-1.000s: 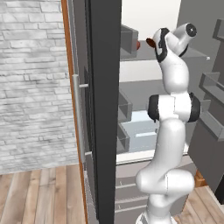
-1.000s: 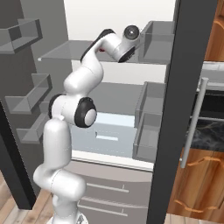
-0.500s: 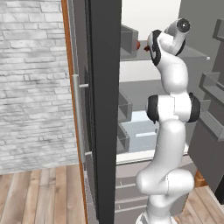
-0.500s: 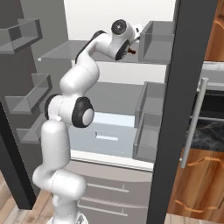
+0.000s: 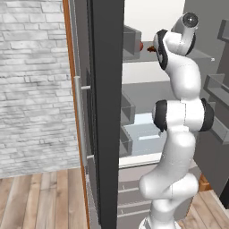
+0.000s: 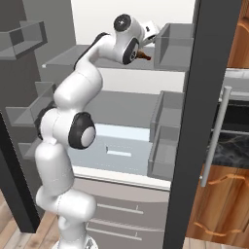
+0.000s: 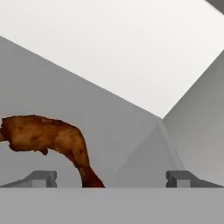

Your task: Move the onion and chicken drumstick from the second highest shelf to the top shelf to make space. Then, place the pitcher from the counter on the cleared second highest shelf.

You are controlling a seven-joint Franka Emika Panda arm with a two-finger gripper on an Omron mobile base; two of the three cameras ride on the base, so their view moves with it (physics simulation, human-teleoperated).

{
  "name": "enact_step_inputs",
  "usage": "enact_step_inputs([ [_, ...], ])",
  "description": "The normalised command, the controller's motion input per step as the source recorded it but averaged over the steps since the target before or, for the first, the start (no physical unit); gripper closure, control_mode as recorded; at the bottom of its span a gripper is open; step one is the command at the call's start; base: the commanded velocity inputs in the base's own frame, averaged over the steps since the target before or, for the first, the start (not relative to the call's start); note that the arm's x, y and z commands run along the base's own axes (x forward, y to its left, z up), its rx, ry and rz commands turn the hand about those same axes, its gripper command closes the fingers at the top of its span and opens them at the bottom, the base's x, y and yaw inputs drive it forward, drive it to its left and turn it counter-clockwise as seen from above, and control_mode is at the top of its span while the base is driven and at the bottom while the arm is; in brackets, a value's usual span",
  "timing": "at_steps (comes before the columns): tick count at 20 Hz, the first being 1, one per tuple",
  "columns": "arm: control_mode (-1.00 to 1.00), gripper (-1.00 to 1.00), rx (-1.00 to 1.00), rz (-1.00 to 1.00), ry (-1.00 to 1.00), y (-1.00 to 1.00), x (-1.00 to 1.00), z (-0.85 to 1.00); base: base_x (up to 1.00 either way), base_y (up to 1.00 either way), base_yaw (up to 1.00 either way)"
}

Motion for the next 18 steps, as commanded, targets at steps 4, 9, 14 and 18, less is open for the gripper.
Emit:
enact_step_inputs([
  [4, -1.00, -1.00, -0.03, 0.00, 0.00, 0.18, -1.00, -0.45, 0.00, 0.00, 0.00],
  [9, -1.00, -1.00, -0.01, -0.02, 0.00, 0.35, -1.00, -0.51, 0.00, 0.00, 0.00],
  [14, -1.00, -1.00, 0.00, -0.04, 0.00, 0.43, -1.00, -0.16, 0.00, 0.00, 0.00],
  [18, -1.00, -1.00, 0.12, -0.06, 0.03, 0.43, -1.00, -0.02, 0.00, 0.00, 0.00],
])
